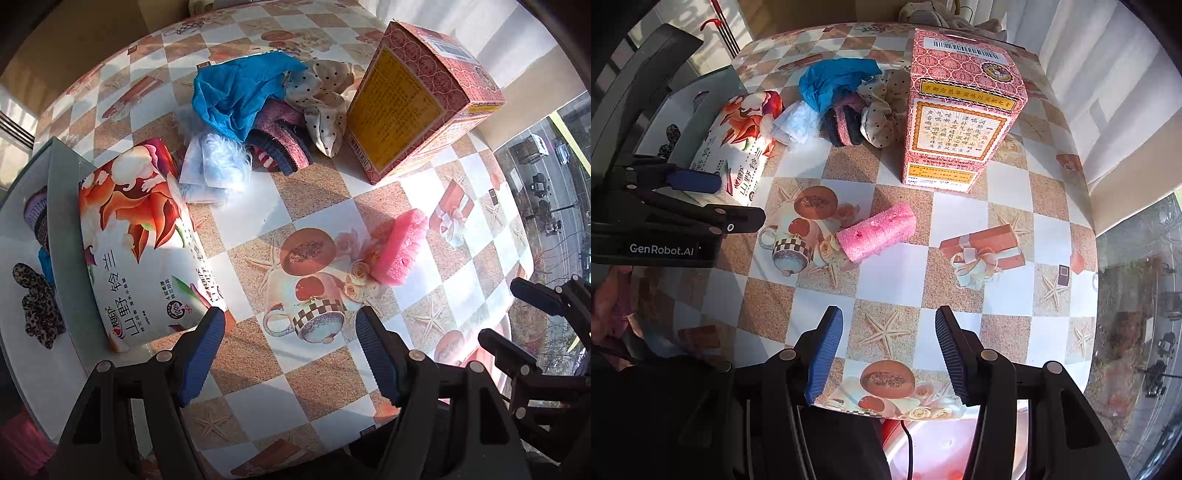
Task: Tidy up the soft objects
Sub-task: 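Move both grippers back toward the pile of soft items, then grasp the blue shoe cover with the left gripper while the right gripper grasps the pink sponge roll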
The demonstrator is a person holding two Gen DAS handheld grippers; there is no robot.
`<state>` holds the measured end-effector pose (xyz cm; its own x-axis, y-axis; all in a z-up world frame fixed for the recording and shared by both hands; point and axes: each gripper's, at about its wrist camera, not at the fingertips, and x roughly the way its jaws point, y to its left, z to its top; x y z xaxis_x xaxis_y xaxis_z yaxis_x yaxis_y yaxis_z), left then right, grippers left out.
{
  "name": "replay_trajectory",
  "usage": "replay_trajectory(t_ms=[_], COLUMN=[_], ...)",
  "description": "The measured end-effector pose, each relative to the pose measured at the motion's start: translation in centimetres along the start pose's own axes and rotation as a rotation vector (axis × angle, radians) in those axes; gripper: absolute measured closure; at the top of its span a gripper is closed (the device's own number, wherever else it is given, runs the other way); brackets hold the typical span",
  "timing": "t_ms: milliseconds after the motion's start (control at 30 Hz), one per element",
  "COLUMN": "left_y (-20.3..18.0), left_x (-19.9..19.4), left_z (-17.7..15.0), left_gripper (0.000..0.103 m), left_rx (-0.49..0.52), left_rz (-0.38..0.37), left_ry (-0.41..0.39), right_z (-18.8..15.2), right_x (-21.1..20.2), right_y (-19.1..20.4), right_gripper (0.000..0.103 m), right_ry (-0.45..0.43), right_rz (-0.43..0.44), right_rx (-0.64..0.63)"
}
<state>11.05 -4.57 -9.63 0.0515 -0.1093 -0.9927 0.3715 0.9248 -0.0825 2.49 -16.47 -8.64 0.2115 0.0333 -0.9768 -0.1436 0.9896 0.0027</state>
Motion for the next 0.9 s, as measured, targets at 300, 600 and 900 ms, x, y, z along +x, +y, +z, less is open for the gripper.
replay_trajectory(t_ms=[300,600,900], left_y=[3.8,3.6,4.5], left_x=[-1.1,2.8,0.3], left_z=[10.4,15.4,12.8], left_gripper=[0.023,0.023,0.078], left_rx=[-0.074,0.084,0.047], left_rz=[-0.006,0.027,-0.055], left_ry=[-0.077,-0.03,-0.096], right_z=[0.9,-1.0,1.2], right_x=[2.1,2.7,4.2], right_y=[-0.9,0.7,-0.7], right_gripper=[0.049,0.049,0.049], right_ry=[0.008,0.016,0.024], right_rz=[0.112,0.111,0.172], right_rx=[0.131,0.117,0.283])
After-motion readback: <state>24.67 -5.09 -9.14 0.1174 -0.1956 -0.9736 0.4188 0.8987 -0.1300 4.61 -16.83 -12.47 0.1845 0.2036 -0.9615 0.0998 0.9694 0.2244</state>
